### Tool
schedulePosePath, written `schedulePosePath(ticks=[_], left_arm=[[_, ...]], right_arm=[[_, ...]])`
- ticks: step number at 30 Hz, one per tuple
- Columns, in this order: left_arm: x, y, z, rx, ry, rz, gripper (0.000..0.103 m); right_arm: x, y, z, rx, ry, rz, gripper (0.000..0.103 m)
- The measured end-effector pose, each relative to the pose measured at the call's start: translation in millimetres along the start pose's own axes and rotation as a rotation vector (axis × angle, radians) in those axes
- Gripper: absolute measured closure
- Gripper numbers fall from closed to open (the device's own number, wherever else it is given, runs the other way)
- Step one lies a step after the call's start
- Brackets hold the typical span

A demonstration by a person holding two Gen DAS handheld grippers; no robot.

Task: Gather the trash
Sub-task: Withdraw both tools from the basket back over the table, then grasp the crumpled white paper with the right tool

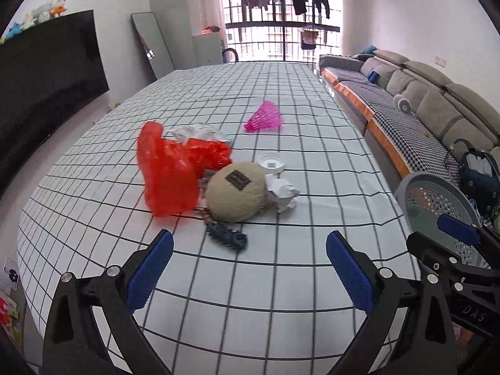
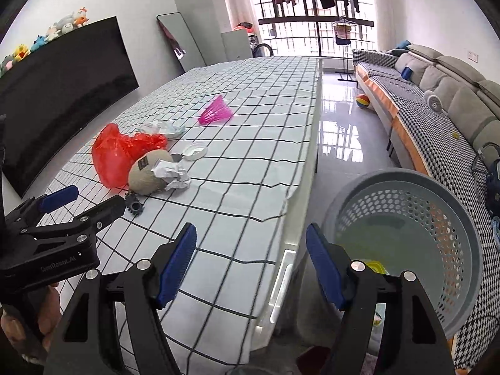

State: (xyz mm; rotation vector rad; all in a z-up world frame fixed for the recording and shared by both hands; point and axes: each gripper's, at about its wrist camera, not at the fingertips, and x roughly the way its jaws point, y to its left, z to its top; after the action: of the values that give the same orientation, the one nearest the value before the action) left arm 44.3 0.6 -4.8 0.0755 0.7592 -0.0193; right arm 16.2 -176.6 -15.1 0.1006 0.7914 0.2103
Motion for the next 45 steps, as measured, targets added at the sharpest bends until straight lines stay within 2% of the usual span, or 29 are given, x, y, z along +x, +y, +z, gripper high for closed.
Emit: schedulePosePath(ticks=[6,15,20,29,31,33,38,45], left_arm=[[13,38,-7,-0.062,0.019,0.059,0.007],[26,70,-11,-0.125,0.044,0.094,0.007],[29,81,-14,-0.155,0.055,0.101,0.007],[33,91,-15,-0.190,0.061,0.110,0.007],[33,92,-14,-0.193,0.063,0.107,0.007],[33,91,-15,-0.193,0.065,0.104,0.007],[36,87,-15,-0.190,0.075,0.091,0.007],[36,74,-14,-0.180,0.082,0.054,0.007]], right_arm=[[27,33,14,-0.070,0.036,0.033,0.033],[68,77,36,-0.210,0.085,0.058,0.033],[93,86,45,-0.244,0.124,0.058,0.034],[117,94,58,-0.305,0.129,0.046,0.034],[121,95,58,-0.316,0.133,0.043,0.039],[125,96,56,-0.324,0.145,0.049,0.051],[126,97,53,-0.326,0.153,0.071,0.071],[111,89,49,-0.281,0.139,0.094,0.075]])
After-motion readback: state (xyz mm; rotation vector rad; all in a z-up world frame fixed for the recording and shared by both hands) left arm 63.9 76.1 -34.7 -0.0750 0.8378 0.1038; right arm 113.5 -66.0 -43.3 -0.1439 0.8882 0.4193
